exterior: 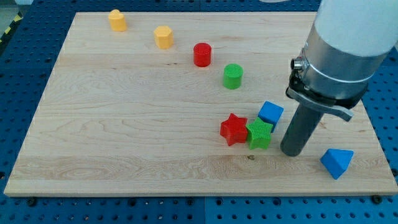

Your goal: Separate the green star and the red star

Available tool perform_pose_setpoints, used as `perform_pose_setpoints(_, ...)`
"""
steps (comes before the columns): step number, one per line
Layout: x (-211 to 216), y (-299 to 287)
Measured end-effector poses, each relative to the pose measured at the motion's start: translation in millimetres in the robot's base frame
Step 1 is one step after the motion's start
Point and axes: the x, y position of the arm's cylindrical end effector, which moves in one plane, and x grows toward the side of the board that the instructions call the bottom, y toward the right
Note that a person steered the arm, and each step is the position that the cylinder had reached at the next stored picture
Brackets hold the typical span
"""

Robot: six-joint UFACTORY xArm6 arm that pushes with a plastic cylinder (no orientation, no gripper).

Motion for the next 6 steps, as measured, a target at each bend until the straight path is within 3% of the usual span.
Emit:
perform_pose_setpoints(3,21.1,80.1)
perform_pose_setpoints(4,27.6,76.3)
perform_pose_setpoints(6,37.8,-69.3)
